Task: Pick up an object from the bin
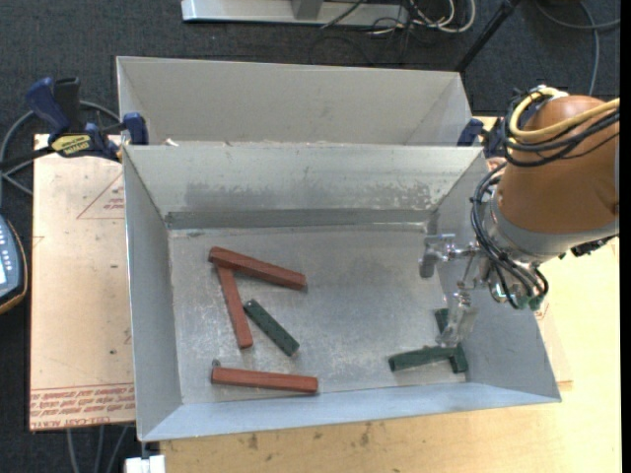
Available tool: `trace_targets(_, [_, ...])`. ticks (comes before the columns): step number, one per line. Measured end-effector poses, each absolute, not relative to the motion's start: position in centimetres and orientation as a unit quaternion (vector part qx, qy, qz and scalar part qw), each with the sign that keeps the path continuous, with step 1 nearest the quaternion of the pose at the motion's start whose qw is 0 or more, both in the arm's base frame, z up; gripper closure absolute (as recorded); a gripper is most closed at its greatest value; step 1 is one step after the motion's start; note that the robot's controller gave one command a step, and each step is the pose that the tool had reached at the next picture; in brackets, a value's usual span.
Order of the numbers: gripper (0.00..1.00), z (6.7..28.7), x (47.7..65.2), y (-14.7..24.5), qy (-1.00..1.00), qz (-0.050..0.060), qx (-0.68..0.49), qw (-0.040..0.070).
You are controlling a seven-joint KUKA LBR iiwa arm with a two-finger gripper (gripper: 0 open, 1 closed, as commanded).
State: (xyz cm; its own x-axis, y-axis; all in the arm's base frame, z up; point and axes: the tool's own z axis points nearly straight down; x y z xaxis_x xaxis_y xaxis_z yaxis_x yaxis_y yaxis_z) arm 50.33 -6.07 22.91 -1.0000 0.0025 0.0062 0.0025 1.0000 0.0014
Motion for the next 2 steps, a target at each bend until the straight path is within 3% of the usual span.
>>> trace_targets(1, [0.00,8.6,48.9,-2.4,-0.996,-0.001,0.088,0.002])
trace_targets(2, [0.00,16.3,48.9,-5.2,-0.968,0.001,0.251,-0.003])
